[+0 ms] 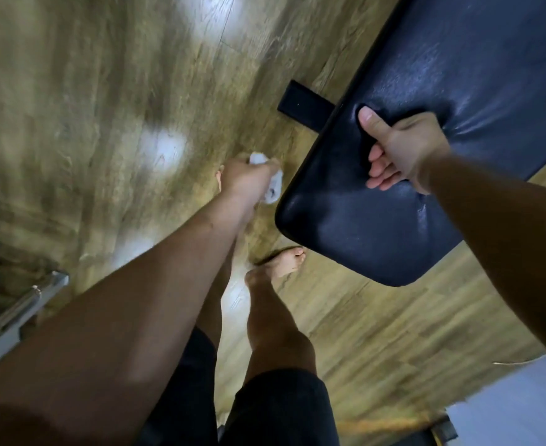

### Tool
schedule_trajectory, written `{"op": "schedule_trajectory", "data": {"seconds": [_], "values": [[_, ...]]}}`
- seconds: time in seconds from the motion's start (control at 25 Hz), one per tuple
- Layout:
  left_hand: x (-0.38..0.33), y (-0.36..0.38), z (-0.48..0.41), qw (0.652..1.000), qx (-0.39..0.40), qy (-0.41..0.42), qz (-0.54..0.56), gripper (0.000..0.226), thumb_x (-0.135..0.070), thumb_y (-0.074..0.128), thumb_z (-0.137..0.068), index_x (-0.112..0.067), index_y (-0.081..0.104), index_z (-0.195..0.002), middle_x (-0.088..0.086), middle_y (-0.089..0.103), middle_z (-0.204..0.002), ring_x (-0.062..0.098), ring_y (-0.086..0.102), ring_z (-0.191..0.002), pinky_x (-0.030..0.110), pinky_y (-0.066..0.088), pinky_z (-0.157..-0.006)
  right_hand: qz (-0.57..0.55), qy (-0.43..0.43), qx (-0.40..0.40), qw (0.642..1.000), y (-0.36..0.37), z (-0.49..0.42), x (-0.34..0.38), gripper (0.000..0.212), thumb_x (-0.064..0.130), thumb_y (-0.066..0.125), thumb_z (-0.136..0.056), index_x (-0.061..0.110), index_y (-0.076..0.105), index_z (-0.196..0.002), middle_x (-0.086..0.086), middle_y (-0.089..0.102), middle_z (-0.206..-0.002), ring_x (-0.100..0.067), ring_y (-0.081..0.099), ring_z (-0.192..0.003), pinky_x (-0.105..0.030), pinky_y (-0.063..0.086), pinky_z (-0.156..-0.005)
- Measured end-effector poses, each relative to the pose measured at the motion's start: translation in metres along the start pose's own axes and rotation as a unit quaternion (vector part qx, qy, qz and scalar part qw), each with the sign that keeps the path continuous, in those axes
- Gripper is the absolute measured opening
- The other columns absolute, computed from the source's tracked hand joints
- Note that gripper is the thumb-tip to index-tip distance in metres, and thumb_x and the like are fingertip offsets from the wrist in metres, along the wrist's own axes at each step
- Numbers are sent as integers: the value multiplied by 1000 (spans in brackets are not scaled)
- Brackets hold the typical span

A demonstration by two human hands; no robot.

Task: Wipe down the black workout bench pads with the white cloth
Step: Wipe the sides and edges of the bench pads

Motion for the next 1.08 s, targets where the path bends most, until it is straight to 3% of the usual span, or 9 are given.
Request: {"op": "schedule_trajectory", "data": {"seconds": [0.12,0.24,0.4,0.52,0.64,0.76,0.84,0.96,1.08], "values": [[-38,33,12,997,28,64,-34,11,-25,50,-77,-22,55,-68,2,61,-66,27,64,-73,32,49,-73,8,-3,0,1000,0,-1,-3,63,65,62,-80,4,56,-62,-11,57,-42,-29,65,-42,-30,51,-38],[-19,34,6,975,14,85,-205,22,-43,38,-91,-28,55,-92,-4,58,-91,19,55,-99,20,27,-94,7,-3,-8,1000,-2,0,-2,64,65,62,-79,4,56,-62,-11,57,-42,-29,65,-42,-29,50,-38],[83,34,-117,943,-3,60,-326,122,-98,16,-56,-10,46,-135,13,49,-136,33,43,-121,45,30,-105,7,6,-2,1000,2,1,-3,63,65,61,-80,4,56,-63,-10,57,-42,-29,65,-42,-29,50,-39],[3,33,-47,967,20,38,-251,79,-62,33,-76,-7,55,-128,12,52,-139,22,45,-130,35,29,-111,4,6,-4,1000,0,2,-2,63,63,61,-82,3,57,-63,-12,57,-43,-30,64,-42,-29,49,-38],[-99,56,8,985,97,74,-122,29,-20,41,-93,-10,64,-77,-2,70,-61,4,64,-63,22,46,-63,4,5,-3,1000,0,-1,-1,62,60,60,-84,2,55,-62,-12,56,-41,-30,63,-40,-29,50,-38],[-198,68,25,973,111,181,-91,20,-15,41,-96,-18,49,-78,-9,46,-28,8,48,-35,15,30,-35,0,5,-7,1000,0,-4,-3,61,59,60,-84,2,55,-61,-12,55,-39,-29,63,-38,-28,49,-36],[-189,65,26,973,89,197,-85,20,-20,44,-92,-19,45,-72,-10,44,-28,13,50,-39,17,31,-41,1,6,-13,1000,-1,-5,-4,61,59,60,-84,2,55,-61,-12,55,-39,-29,63,-39,-28,49,-36],[-97,46,27,982,85,126,-113,24,-32,50,-83,-13,53,-69,5,66,-64,33,66,-80,29,45,-64,-3,6,-13,1000,0,-4,-4,62,60,60,-84,2,55,-61,-12,55,-39,-30,63,-39,-28,49,-37],[1,9,57,981,64,-8,-183,27,-29,47,-97,-11,63,-85,-5,61,-78,23,62,-87,32,47,-78,-5,13,-12,1000,0,-2,-4,61,59,61,-84,2,55,-61,-13,55,-40,-30,63,-39,-26,46,-36]]}}
Point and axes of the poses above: each hand's wrist, its own z-axis away from the middle knuckle, its own y-axis out of the palm, x = y × z, the point moved 8 cm from there along -z, towards the middle knuckle
